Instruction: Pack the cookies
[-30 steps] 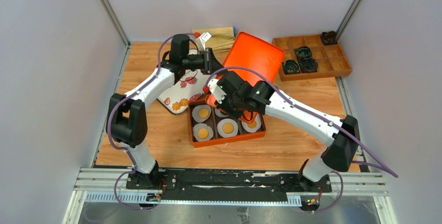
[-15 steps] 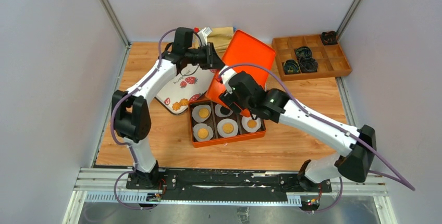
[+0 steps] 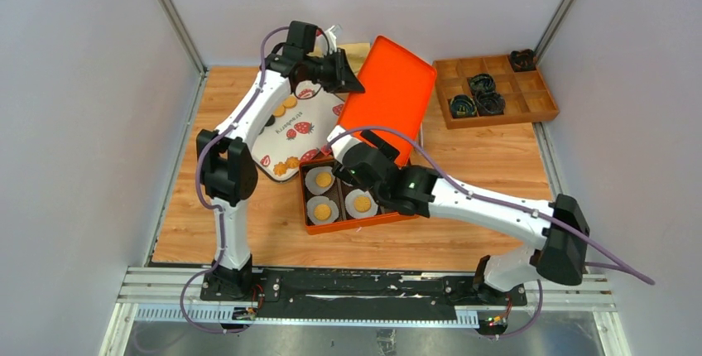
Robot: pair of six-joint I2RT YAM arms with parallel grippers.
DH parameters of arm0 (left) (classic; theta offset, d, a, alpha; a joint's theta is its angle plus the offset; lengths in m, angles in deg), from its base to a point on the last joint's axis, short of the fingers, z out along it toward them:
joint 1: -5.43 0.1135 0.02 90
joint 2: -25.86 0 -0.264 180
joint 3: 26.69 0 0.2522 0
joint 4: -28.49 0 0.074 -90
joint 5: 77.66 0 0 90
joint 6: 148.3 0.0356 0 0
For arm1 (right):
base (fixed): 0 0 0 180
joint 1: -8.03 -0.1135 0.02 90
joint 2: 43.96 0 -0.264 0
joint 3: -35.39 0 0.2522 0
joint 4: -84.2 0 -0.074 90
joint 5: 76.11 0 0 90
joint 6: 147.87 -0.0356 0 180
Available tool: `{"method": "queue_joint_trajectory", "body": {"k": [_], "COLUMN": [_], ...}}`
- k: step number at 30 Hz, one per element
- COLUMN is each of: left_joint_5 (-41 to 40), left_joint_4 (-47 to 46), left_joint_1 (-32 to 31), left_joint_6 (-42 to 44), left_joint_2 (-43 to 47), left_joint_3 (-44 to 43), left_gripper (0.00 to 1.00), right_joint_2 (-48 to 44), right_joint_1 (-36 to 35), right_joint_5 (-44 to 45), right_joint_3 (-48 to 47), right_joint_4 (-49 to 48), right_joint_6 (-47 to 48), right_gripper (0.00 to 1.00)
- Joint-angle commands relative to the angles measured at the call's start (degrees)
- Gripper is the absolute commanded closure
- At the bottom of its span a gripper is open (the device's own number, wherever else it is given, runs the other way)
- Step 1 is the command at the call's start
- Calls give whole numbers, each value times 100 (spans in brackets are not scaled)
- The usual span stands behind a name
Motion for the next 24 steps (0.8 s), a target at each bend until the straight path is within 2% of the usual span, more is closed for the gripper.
{"method": "queue_joint_trajectory", "body": {"k": [1,6,9,13,15,17,19,21,23,24], "left_joint_5": [281,294,333,369,377,384,391,392,376,333], "left_joint_4": [331,416,431,478,476,476,481,463,289,135], "left_joint_1": [1,18,51,96,98,98,100,100,111,115], "left_joint_6": [-197,-94,-41,24,34,65,133,225,248,226], "left_joint_2": [115,464,634,730,734,728,709,705,748,802], "left_joint_3": [-294,41,201,299,335,347,320,263,247,290], "left_gripper": [100,100,100,100,100,100,100,88,70,64], "right_joint_2": [425,1102,1414,1766,1835,1822,1770,1699,1605,1542], "right_joint_1": [-77,2,95,186,204,206,204,204,219,240], "right_joint_5": [1035,1958,2275,2936,3100,3128,3157,3211,3268,3251], "right_joint_3": [173,187,269,311,340,349,343,332,342,336], "right_joint_4": [-638,-1285,-1706,-2151,-2320,-2357,-2371,-2359,-2320,-2191], "right_joint_6": [376,721,840,1008,1047,1041,1058,1093,1106,1031], "right_gripper": [25,31,54,74,90,99,100,100,100,100]}}
